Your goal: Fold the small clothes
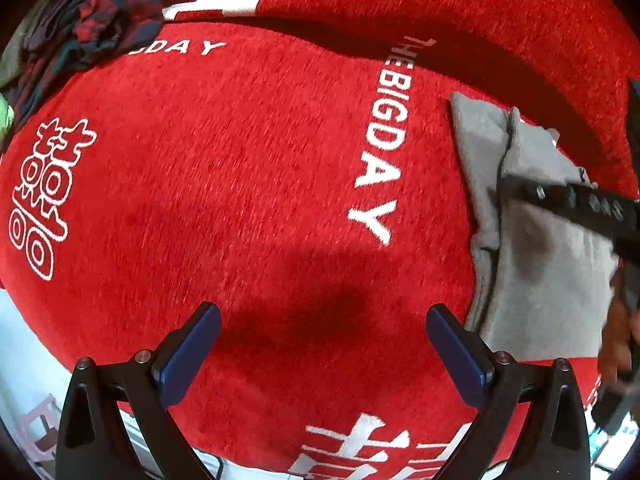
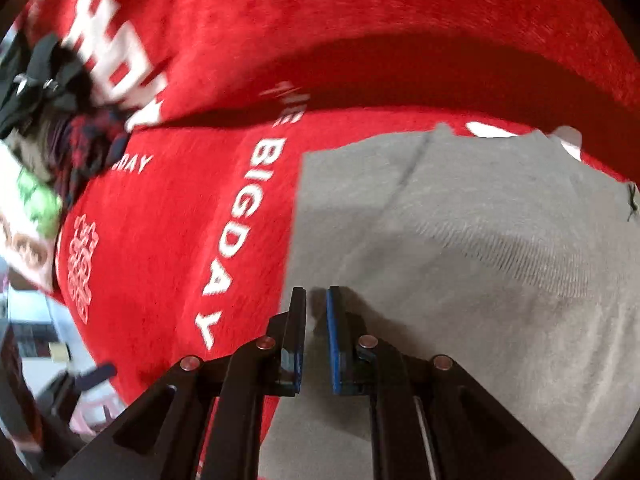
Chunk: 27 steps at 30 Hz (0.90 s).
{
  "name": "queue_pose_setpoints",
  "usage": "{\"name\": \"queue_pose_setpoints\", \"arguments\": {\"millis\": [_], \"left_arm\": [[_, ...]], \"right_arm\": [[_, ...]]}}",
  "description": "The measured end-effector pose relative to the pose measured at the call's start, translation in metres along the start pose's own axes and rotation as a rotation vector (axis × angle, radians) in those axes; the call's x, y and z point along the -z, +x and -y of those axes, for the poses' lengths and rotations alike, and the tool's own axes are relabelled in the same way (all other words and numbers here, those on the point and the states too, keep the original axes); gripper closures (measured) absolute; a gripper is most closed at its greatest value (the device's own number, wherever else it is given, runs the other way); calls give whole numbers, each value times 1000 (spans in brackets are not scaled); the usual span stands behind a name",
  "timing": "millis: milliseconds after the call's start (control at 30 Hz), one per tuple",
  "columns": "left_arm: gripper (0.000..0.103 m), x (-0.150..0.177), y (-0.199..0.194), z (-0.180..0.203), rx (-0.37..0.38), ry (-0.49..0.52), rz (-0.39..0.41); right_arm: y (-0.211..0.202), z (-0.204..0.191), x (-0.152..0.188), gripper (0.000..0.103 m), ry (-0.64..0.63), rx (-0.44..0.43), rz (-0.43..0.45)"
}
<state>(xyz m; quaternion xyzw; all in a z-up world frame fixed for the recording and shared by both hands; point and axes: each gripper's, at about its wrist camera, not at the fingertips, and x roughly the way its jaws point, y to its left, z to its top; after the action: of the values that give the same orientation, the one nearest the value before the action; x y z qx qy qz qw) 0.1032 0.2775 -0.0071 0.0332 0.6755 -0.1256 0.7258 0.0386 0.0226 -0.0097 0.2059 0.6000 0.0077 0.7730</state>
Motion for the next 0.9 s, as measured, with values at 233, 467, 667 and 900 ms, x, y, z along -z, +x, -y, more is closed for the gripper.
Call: {"name": "queue_pose_setpoints", "arguments": {"millis": [233, 467, 667, 900], "left_arm": [[0, -3, -1, 18, 8, 31, 4], [0, 1, -4, 44, 11, 92, -2], [0, 6, -2, 67, 12, 142, -18], [0, 12, 4, 91, 13, 200, -47]], "right_arm": [[-30, 37, 45, 92, 202, -109, -43], [-59, 84, 109, 92, 379, -121, -62], [-73, 109, 151, 90, 489, -141, -56], [-75, 129, 185, 58, 614, -189, -31]]}}
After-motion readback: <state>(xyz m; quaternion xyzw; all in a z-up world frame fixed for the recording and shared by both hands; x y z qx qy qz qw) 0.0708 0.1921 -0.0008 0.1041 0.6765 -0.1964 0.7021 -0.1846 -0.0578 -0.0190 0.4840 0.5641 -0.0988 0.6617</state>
